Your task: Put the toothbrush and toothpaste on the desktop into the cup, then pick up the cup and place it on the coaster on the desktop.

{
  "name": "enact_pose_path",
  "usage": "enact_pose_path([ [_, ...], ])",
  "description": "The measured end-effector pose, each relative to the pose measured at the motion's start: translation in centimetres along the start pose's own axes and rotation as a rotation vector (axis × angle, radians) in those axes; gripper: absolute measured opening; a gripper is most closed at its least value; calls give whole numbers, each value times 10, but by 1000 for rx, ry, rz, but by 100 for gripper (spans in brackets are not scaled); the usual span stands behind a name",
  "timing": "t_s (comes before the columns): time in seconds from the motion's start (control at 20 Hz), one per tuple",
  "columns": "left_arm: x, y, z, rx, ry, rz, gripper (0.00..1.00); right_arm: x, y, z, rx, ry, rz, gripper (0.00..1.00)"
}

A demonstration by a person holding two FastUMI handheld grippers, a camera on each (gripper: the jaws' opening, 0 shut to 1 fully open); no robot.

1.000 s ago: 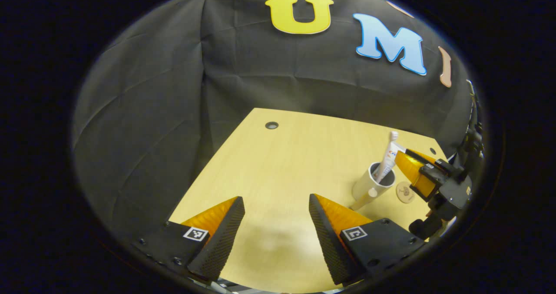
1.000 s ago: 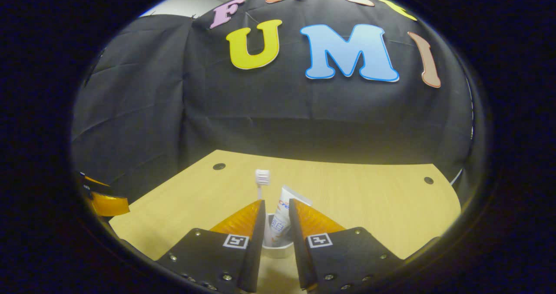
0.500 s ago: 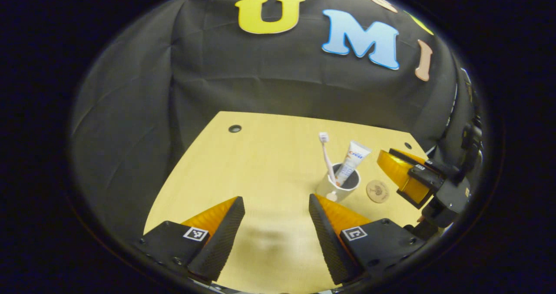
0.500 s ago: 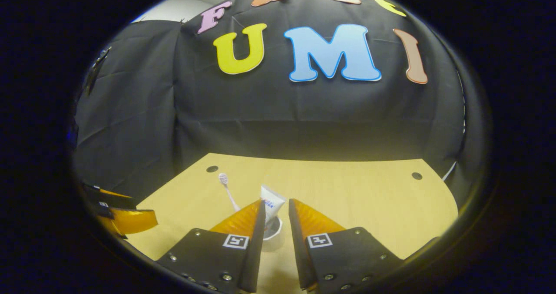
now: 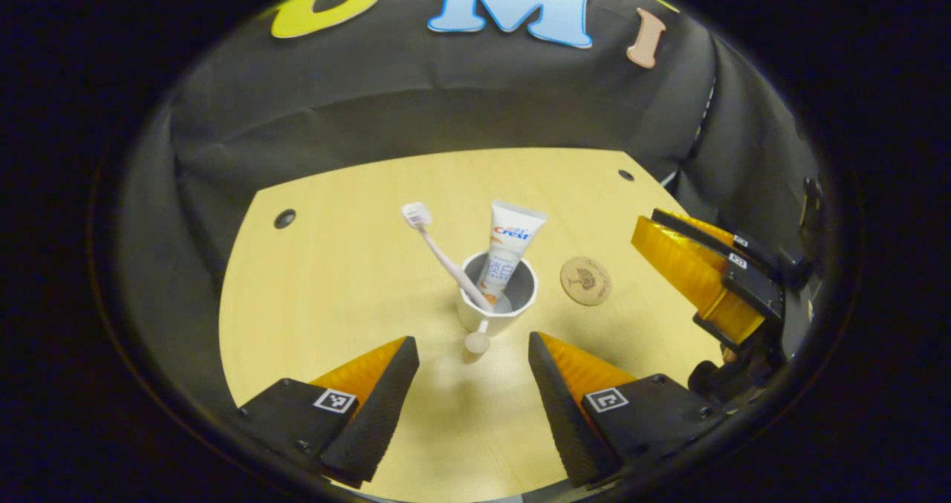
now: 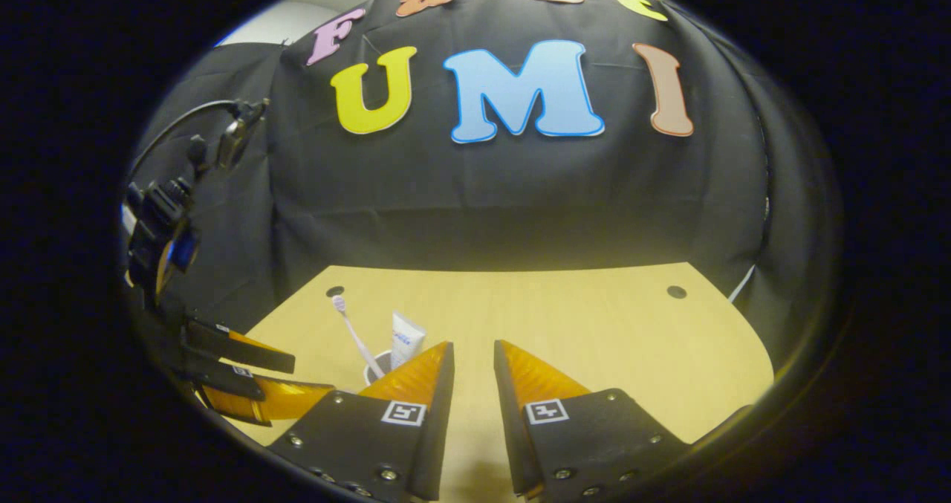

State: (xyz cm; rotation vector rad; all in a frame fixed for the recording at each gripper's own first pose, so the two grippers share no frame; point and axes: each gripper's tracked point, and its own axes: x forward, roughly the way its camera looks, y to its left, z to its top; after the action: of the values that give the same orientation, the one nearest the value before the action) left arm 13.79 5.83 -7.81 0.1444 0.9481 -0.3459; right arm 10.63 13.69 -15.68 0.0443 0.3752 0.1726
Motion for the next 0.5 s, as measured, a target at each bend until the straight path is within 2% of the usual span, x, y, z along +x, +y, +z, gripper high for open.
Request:
enact_pose_path([
  [0.1, 14, -1, -10, 41, 81, -28, 92, -2, -17, -2, 13, 8, -35, 34],
  [0.15, 18, 2, -17, 64, 122, -31, 96, -3, -26, -2, 23, 13, -52, 34],
  [0.2, 21, 6, -23, 86, 167, -28, 92, -4, -34, -3, 34, 17, -70, 34],
  [0.25, 21, 10, -26, 104, 205, -22, 92, -5, -44, -3, 41, 22, -89, 34],
  [0.35, 22, 17, -32, 128, 267, -17, 100, -5, -60, -7, 47, 39, -120, 34],
  [0.5, 23, 24, -38, 162, 345, -8, 97, -7, -81, -11, 67, 56, -161, 35],
])
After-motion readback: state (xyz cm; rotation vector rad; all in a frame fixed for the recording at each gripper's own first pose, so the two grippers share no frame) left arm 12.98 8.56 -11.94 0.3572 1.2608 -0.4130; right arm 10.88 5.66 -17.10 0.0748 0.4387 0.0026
